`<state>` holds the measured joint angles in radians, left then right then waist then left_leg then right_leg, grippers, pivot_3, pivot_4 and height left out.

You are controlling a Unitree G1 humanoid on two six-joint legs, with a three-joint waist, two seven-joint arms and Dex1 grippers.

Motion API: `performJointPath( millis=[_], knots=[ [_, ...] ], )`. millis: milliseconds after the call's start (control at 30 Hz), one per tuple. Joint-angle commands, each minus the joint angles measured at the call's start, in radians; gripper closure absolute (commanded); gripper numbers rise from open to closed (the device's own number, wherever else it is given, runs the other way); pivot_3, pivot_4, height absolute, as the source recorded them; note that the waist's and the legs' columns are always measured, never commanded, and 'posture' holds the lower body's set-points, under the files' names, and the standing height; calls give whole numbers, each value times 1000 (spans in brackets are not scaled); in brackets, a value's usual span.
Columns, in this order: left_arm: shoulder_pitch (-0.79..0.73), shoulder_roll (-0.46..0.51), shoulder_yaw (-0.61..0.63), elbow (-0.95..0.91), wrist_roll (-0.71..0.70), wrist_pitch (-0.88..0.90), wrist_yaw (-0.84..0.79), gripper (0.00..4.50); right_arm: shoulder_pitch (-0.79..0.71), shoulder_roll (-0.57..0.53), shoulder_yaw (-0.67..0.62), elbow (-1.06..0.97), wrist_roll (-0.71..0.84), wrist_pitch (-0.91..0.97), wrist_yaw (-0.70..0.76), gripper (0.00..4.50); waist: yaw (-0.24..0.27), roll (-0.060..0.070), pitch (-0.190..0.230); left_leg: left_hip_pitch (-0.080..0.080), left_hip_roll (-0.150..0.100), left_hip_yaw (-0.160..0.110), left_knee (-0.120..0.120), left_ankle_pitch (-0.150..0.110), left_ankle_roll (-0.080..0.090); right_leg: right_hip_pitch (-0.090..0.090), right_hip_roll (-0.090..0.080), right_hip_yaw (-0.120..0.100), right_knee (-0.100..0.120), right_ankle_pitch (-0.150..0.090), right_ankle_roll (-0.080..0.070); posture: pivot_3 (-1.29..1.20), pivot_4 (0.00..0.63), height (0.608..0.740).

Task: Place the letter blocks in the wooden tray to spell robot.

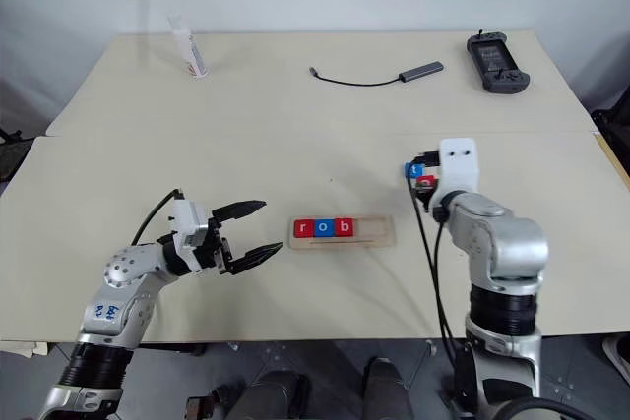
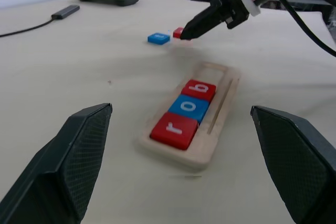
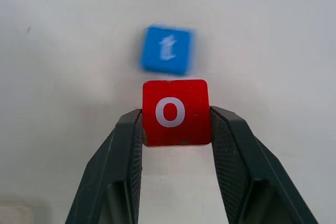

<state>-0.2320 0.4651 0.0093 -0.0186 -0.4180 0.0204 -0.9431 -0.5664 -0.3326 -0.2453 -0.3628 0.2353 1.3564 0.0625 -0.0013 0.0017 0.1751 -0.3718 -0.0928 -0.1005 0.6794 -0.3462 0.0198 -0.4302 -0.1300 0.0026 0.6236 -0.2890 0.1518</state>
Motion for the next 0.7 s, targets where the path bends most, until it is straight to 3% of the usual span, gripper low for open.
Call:
performJointPath(
  millis=[33, 233, 400, 533, 700],
  knots=[
    [-39, -11, -19, 28, 4, -10, -33, 0, 87, 3, -58, -216, 18, 145, 10, 3052, 0, 0, 0, 0, 0, 0, -1, 0, 0, 0, 0, 0, 0, 0, 0, 0, 150, 740],
    [-80, -15, -39, 68, 0, -3, -81, 0, 272, 103, -74, -447, 8, 258, 3, 3052, -3, 0, 0, 0, 0, 2, -1, 0, 0, -1, 0, 2, 0, 0, 0, 0, 150, 740],
    [-103, -13, -35, 82, -1, 9, -96, 0, 305, 137, -72, -484, 12, 258, 26, 1331, -1, 0, 0, 1, 0, 2, 0, 0, 0, -1, 0, 2, 1, 0, 0, 0, 150, 740],
    [-101, -7, -26, 69, -8, 26, -101, 0, 310, -54, -74, -459, 110, 227, 206, 25, 1, 0, 0, 1, -1, 1, 0, 0, 0, 0, 0, 2, 0, 0, 0, 0, 150, 740],
    [-79, 5, -19, 25, -36, 60, -122, 0, 424, -432, -14, -354, 193, -193, 620, 25, 2, 0, 0, 1, 0, 1, -2, -1, 1, 2, 1, 0, -4, 0, 0, 0, 150, 740]
  ],
)
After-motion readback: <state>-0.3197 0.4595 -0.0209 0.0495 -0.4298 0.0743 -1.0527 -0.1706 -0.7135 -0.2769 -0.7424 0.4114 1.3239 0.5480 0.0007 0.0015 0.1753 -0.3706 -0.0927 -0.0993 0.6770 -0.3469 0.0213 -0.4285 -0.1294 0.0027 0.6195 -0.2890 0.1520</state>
